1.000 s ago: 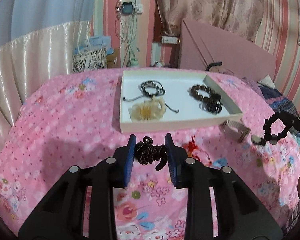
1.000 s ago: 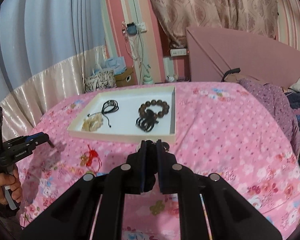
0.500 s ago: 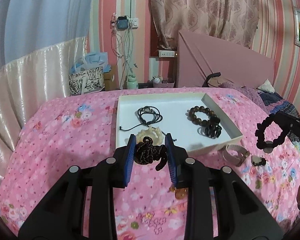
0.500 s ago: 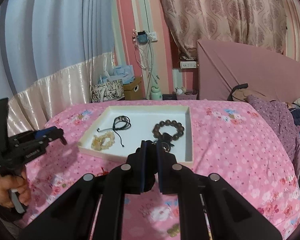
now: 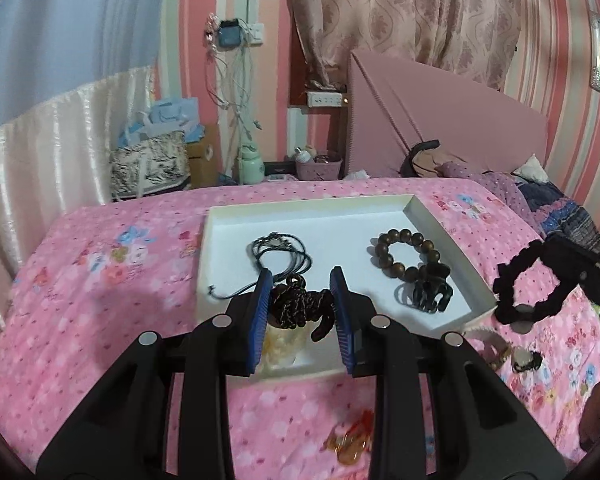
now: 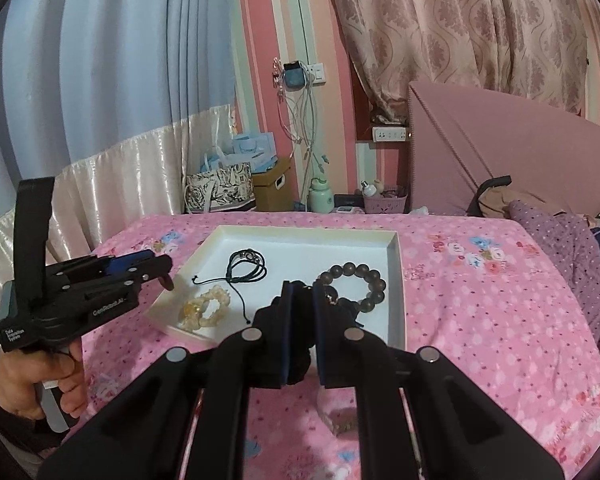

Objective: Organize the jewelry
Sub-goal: 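Carry the black cord into the white tray with the left gripper while the right brings the scrunchie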

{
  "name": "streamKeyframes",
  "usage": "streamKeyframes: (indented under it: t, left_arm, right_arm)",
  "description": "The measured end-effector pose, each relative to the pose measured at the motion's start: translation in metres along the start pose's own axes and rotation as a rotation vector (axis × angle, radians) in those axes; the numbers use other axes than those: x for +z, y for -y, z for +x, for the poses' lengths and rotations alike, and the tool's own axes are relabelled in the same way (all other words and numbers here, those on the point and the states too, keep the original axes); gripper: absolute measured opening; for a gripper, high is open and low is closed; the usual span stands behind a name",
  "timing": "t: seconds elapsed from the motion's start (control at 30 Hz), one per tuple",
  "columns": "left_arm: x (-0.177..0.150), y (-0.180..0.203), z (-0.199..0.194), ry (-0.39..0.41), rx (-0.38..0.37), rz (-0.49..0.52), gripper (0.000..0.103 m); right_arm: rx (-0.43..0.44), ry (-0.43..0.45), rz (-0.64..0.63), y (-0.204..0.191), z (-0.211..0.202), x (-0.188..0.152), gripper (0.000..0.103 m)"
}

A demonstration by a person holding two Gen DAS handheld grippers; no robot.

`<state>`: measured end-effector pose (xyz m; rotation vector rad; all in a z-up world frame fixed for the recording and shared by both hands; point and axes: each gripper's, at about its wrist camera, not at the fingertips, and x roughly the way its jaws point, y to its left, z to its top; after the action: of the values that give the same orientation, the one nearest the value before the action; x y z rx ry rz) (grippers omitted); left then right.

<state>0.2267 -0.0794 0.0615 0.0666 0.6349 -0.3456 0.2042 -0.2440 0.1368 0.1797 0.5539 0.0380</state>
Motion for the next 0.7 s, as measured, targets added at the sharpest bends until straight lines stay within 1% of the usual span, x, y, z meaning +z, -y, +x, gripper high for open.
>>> streamKeyframes:
  t: [0.13,0.23,0.4,0.47,0.6,0.7]
  left_arm:
    - [0.013,-0.008,0.027,-0.01,0.023,-0.019,0.028]
    - [0.022,-0.014,0.044,-0.022,0.043,0.003,0.028]
    - [0.032,-0.025,0.072,-0.055,0.031,-0.004,0.028]
    - [0.034,-0.03,0.084,-0.067,0.028,-0.013,0.028]
    - [0.029,-0.034,0.106,-0.097,0.057,0.008,0.028]
    - [0.023,-0.048,0.126,-0.141,0.043,-0.042,0.028]
  right_arm:
    - [0.012,0.002,0.018,0.012,0.021,0.01,0.009]
    - [0.032,-0.003,0.04,0.017,0.04,0.022,0.009]
    - [0.08,-0.017,0.075,0.014,0.072,0.035,0.009]
    - [0.099,-0.035,0.08,0.01,0.087,0.036,0.009]
    - [0.106,-0.104,0.063,-0.006,0.123,0.029,0.009]
    - [0.099,-0.141,0.041,-0.014,0.144,0.024,0.009]
